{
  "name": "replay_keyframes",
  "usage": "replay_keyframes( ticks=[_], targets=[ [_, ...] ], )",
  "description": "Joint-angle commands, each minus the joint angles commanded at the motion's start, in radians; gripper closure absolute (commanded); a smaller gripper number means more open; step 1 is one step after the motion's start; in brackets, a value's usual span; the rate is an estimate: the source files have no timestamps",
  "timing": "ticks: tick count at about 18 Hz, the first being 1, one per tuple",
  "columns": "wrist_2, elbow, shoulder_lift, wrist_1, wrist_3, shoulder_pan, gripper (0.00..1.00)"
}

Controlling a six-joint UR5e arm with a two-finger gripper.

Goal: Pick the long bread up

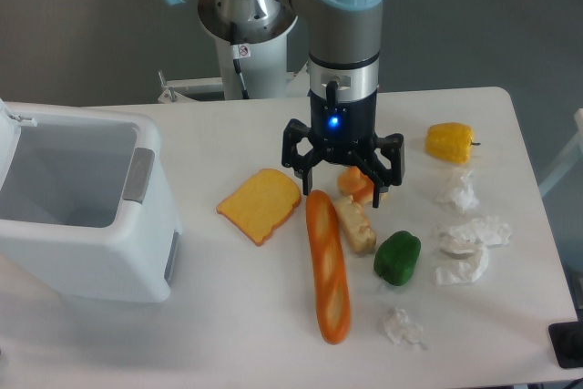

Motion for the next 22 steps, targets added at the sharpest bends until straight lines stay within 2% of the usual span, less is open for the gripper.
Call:
replay_keyframes(
  ticks=[13,22],
  targets=[
    [-0.003,-0.002,-0.008,0.002,-0.011,-0.003,0.0],
    [-0.003,-0.008,-0.051,-0.002,-0.064,-0.009,0.0]
  ],
)
